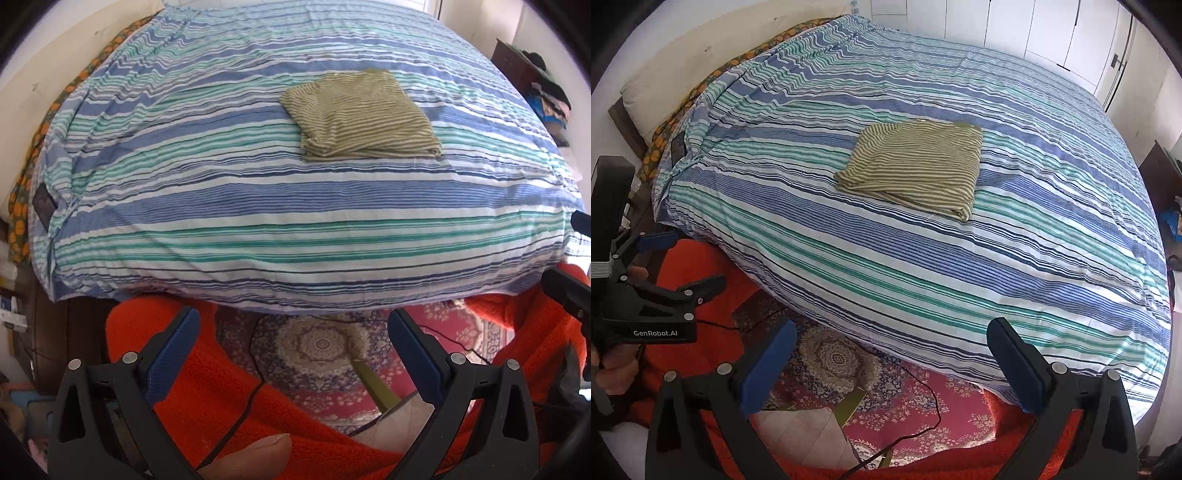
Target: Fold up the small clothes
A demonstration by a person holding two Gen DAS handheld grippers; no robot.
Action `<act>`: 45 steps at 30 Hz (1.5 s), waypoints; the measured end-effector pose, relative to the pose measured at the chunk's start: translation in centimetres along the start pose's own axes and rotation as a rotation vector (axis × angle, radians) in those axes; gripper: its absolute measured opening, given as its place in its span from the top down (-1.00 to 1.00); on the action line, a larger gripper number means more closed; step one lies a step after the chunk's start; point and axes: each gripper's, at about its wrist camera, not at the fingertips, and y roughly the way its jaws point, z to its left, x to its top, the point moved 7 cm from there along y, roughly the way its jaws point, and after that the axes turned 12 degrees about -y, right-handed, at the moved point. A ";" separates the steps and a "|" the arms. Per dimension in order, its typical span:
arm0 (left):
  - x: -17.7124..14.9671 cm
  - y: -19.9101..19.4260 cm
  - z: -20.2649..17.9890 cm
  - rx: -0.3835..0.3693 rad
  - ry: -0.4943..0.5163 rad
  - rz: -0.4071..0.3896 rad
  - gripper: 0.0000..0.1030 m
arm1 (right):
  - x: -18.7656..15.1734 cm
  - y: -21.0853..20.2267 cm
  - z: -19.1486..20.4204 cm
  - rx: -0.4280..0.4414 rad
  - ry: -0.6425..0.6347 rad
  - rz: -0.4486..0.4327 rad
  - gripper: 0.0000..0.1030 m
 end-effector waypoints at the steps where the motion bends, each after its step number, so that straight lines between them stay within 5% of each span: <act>1: -0.1 -0.1 0.0 -0.006 0.000 0.009 -0.97 | -0.1 0.0 0.0 0.002 0.007 0.002 -0.98; 20: 1.7 -3.8 -0.1 -0.022 -0.025 -0.105 -0.97 | 1.1 -3.9 -0.1 -0.103 0.005 -0.057 -0.98; 45: 1.6 -3.0 -1.4 -0.019 -0.002 -0.082 -0.97 | 1.0 -2.7 -1.0 -0.104 0.014 -0.023 -0.98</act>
